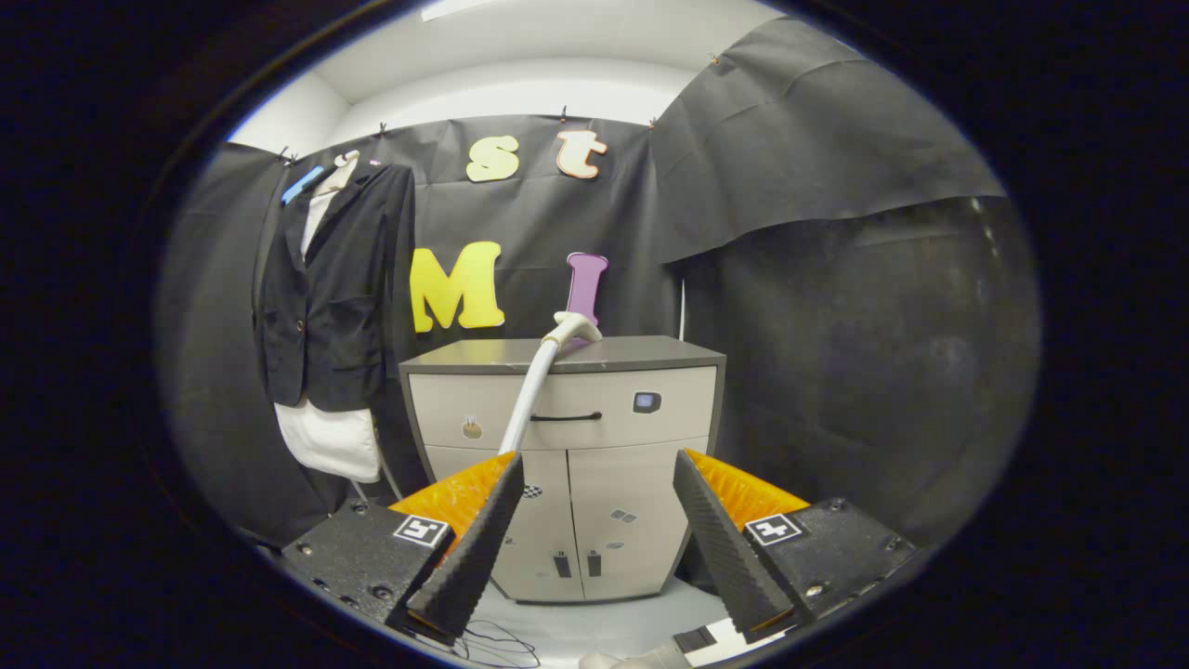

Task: Iron the clothes twice with a garment steamer, once on the left side and once on the right side.

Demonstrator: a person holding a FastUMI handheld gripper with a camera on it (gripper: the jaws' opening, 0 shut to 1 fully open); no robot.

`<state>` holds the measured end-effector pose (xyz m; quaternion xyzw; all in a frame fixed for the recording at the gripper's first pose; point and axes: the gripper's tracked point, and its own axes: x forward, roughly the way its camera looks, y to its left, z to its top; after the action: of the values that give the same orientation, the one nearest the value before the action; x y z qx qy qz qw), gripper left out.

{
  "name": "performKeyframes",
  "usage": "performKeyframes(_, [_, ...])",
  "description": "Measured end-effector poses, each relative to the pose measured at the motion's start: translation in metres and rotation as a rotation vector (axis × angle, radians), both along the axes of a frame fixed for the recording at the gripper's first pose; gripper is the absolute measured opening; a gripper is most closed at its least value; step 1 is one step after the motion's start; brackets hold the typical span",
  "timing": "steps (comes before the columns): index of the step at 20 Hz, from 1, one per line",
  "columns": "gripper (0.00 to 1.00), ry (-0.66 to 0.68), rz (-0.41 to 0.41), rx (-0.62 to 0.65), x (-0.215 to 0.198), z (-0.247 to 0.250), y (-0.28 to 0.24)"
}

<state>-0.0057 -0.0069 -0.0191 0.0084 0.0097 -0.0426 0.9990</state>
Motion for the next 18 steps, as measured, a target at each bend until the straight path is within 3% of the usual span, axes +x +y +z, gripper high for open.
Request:
performKeyframes(11, [1.0, -0.031, -0.029, 0.011, 0.073, 0.083, 0.027])
performKeyframes(18, [1.0, -0.017, -0.015, 0.038, 0.16, 0.146, 0.035])
